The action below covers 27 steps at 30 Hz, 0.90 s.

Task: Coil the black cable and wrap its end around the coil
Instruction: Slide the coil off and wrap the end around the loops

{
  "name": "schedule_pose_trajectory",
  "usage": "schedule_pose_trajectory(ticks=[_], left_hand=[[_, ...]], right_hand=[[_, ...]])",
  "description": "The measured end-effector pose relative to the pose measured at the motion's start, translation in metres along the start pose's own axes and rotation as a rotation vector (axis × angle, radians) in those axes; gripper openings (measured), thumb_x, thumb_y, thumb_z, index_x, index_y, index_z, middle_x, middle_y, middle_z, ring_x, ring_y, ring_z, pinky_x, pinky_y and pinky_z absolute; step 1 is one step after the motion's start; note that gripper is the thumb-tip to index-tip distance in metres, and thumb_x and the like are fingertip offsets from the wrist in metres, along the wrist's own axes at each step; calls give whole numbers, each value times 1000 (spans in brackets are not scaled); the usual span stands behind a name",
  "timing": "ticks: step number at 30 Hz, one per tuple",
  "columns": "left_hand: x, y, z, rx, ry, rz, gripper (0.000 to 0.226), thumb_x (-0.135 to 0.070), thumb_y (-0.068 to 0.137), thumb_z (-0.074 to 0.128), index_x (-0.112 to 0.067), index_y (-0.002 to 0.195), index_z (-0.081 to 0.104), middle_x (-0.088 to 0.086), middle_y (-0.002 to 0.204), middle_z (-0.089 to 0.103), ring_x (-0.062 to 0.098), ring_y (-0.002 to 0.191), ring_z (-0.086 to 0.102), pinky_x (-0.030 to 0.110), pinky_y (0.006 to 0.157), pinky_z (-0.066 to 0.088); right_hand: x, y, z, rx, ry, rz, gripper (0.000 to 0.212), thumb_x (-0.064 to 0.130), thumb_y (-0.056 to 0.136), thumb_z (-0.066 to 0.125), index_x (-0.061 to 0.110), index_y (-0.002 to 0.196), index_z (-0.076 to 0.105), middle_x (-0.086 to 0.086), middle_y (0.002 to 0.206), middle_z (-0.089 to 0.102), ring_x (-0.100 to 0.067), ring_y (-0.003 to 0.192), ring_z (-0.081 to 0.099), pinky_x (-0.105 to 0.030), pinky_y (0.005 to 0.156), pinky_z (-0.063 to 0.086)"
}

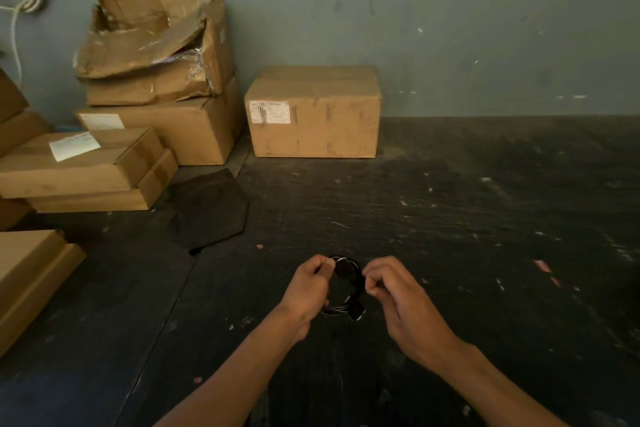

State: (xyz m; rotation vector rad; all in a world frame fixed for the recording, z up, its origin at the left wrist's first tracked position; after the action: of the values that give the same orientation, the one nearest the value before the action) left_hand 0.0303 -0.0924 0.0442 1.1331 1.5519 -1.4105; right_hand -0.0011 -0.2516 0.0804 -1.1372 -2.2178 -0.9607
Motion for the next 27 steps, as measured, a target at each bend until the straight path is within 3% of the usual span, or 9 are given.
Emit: schedule_pose_trajectory(ticks=[2, 5, 9, 11, 14, 19, 21, 24, 27], left_hand=[[1, -1, 0, 5, 25, 26, 24, -27, 103, 41, -19, 91, 61, 1, 73, 48, 11, 62, 43, 30, 63, 41], [0, -4, 2, 22, 75, 75, 24, -26, 103, 40, -18, 93, 60, 2, 79, 53, 12, 67, 47, 30, 66, 42], [-5, -6, 6, 33, 112, 171, 23, -23, 103, 41, -17, 90, 60, 3, 87, 58, 15, 80, 55, 29, 72, 45], [-7, -6, 6, 41, 122, 216, 23, -22, 102, 42, -16, 90, 60, 4, 92, 61, 17, 87, 58, 26, 75, 45], [-10, -6, 7, 40, 170, 291, 22, -20, 102, 43, -18, 88, 59, -2, 88, 61, 4, 81, 58, 17, 69, 45], [-14, -9, 10, 49, 203, 360, 23, -18, 102, 43, -20, 84, 57, -8, 78, 56, -8, 67, 53, 10, 62, 43], [-15, -11, 11, 71, 220, 372, 21, -19, 102, 42, -18, 87, 57, -6, 80, 56, -7, 67, 52, 12, 63, 44], [-19, -16, 12, 91, 204, 389, 16, -16, 103, 40, -19, 108, 56, -4, 93, 57, -6, 69, 56, 12, 61, 46], [-24, -19, 11, 94, 139, 400, 32, -10, 103, 39, -23, 131, 35, 3, 93, 60, -6, 68, 61, 13, 60, 49]], right_hand=[[-3, -2, 2, 11, 100, 68, 40, -1, 93, 52, 38, 91, 48, 17, 113, 56, -6, 111, 57, -21, 90, 51], [-5, -1, 6, 28, 269, 207, 33, 6, 97, 49, 39, 96, 53, 8, 101, 62, -13, 98, 64, -29, 80, 55], [-5, 0, 10, 13, 519, 384, 18, 15, 99, 51, 27, 104, 64, 3, 103, 66, -13, 90, 68, -29, 78, 57], [-5, -1, 14, 13, 613, 474, 20, 31, 95, 54, 15, 93, 67, -4, 97, 69, -13, 85, 69, -29, 77, 57], [-11, -3, 21, -13, 721, 640, 30, 43, 82, 62, 14, 74, 64, -10, 84, 69, -19, 79, 68, -39, 82, 56], [-21, -9, 32, -21, 938, 839, 8, 13, 89, 65, 7, 95, 61, -14, 93, 67, -22, 79, 66, -34, 72, 54], [-23, -10, 34, -59, 1068, 926, 16, 5, 91, 61, 5, 106, 61, -14, 93, 66, -22, 75, 64, -32, 67, 50], [-28, -11, 35, -86, 1111, 1004, 19, 3, 92, 58, 5, 111, 64, -12, 87, 64, -18, 68, 58, -28, 62, 48], [-35, -14, 35, -97, 1030, 1075, 15, 5, 92, 59, 2, 105, 68, -11, 83, 63, -17, 64, 55, -27, 58, 45]])
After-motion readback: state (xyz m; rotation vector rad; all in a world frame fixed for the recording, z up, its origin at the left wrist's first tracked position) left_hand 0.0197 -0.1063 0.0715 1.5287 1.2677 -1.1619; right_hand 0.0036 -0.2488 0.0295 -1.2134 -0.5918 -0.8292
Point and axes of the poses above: each hand's wrist, its own y-axis towards the middle knuckle, its own z-axis out of the palm, x = y × z, the point moved 5 cm from there along y, towards the middle knuckle
